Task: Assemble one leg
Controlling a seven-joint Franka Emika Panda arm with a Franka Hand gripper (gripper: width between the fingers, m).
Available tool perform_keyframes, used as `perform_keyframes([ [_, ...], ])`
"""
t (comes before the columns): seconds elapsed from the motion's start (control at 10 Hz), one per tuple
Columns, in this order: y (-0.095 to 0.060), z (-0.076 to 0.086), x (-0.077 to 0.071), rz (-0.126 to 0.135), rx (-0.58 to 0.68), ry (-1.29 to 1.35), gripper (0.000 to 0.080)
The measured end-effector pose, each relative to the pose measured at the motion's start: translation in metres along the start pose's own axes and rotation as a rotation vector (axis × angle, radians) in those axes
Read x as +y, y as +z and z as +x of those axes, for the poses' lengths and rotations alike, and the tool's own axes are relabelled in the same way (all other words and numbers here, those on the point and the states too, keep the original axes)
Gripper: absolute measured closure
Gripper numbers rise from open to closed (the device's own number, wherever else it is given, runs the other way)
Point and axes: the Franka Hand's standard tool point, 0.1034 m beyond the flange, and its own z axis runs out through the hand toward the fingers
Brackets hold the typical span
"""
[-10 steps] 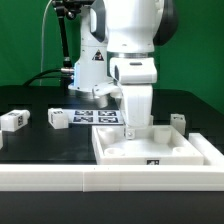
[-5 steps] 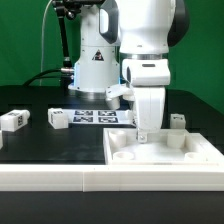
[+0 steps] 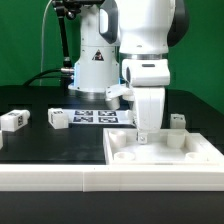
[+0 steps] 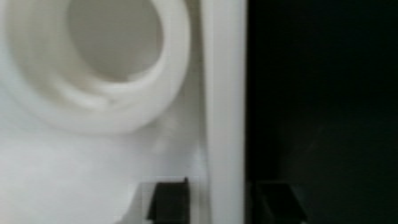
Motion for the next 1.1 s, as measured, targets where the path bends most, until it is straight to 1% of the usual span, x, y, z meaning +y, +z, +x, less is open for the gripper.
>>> perform_keyframes([
  [0.1,0.0,0.0,0.0,0.0,0.0,0.0,0.0557],
  [0.2,0.0,0.0,0.0,0.0,0.0,0.0,0.0372],
  [0.3,0.0,0.0,0.0,0.0,0.0,0.001,0.0372],
  [0.4,0.0,0.0,0.0,0.0,0.0,0.001,0.0202],
  [0.5,0.0,-0.001,0.0,0.0,0.0,0.001,0.0202],
  [0.6,0.0,-0.001,0.0,0.0,0.0,0.001,0.0159],
  [0.8,-0.001,-0.001,0.0,0.0,0.0,0.008,0.0152],
  [0.9,-0.006,0.001,0.0,-0.006,-0.002,0.024,0.0151],
  [1.1,-0.028,0.008,-0.006,-0.027,-0.009,0.065,0.0151],
])
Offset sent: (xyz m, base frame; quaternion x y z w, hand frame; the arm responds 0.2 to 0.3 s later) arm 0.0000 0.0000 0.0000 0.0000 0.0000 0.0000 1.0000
